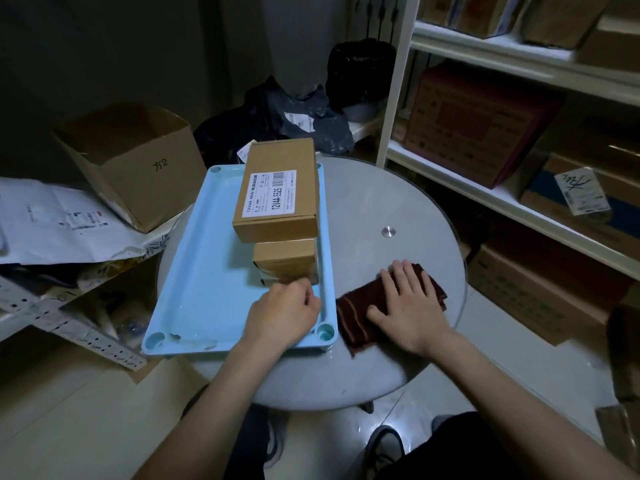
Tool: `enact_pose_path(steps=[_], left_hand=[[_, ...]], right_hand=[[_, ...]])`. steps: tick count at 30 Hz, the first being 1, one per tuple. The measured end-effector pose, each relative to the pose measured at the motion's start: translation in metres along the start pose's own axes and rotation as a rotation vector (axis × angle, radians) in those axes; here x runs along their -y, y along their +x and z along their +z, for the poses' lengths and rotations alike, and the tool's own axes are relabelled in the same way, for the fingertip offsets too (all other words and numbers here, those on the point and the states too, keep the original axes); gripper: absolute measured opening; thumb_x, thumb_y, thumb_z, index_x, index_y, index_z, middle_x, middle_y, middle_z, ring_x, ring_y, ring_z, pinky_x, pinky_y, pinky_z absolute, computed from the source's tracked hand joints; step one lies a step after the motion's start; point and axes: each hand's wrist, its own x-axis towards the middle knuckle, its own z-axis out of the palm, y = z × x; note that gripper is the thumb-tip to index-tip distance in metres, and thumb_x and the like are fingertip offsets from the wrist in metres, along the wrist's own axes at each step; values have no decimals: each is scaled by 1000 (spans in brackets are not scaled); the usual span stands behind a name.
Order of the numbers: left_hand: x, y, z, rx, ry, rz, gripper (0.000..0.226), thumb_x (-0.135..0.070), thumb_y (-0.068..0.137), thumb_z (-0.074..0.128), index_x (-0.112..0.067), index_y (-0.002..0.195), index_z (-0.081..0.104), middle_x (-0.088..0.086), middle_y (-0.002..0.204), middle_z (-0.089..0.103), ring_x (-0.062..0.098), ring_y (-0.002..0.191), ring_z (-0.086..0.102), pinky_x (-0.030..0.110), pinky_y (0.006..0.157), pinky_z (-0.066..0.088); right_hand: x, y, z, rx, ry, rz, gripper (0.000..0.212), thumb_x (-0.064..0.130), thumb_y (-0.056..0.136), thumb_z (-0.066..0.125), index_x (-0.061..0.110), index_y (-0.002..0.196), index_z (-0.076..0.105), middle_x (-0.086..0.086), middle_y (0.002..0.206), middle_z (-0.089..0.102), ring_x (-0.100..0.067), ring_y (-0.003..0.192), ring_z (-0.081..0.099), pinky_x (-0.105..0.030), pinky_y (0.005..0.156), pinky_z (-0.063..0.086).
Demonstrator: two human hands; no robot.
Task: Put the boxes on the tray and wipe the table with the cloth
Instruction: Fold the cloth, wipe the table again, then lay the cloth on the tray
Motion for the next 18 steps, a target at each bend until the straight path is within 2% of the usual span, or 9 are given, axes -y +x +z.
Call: enact_pose_path(steps=[2,4,5,7,9,12,15,18], left_hand=[[-1,2,3,-18,9,7,20,-36,92,42,-22,88,56,6,94,65,35,89,57,39,75,49],[-2,4,4,-27,17,12,20,-37,92,42,-22,90,55,8,96,65,36,91,58,39,76,49],[-2,4,4,-34,19,12,20,-37,93,42,-22,90,55,8,97,66,37,91,58,39,75,48],[-1,5,6,-41,25,17,21,-37,92,41,-22,91,55,9,98,67,37,93,59,38,75,47],[-1,5,7,-36,26,13,20,-36,92,41,-22,91,55,8,97,67,37,92,58,37,75,45],[0,6,8,-40,19,20,18,-35,92,41,-22,91,54,7,96,67,37,91,57,37,77,46],[0,5,8,-46,23,36,19,-35,93,40,-22,90,53,8,94,67,37,90,58,39,79,48],[0,4,9,-43,34,48,17,-35,92,39,-22,89,50,9,93,67,38,89,57,40,80,48]], right_hand=[[-24,9,-20,143,-46,-170,90,61,77,20,25,157,8,-3,166,-6,-12,149,-17,-36,118,-12],[-37,15,-38,243,-74,-236,80,38,83,41,31,156,11,3,165,-8,-12,149,-17,-36,118,-13],[-37,16,-43,223,-72,-218,80,28,82,43,32,156,14,4,165,-7,-14,150,-16,-38,119,-13],[-24,11,-39,36,8,-60,79,24,81,39,29,156,16,-1,166,-5,-18,151,-13,-42,121,-9],[-3,5,-23,-155,169,181,68,28,91,35,20,156,16,-7,166,0,-21,152,-9,-43,122,-5],[21,5,3,-198,221,390,71,46,98,22,8,156,9,-13,166,1,-24,152,-6,-46,122,-4],[28,14,16,-244,112,283,77,54,96,15,6,156,9,-15,165,5,-25,152,-1,-43,122,-3],[32,20,15,-208,52,-10,79,52,90,4,9,157,11,-8,165,7,-19,152,-1,-37,121,-5]])
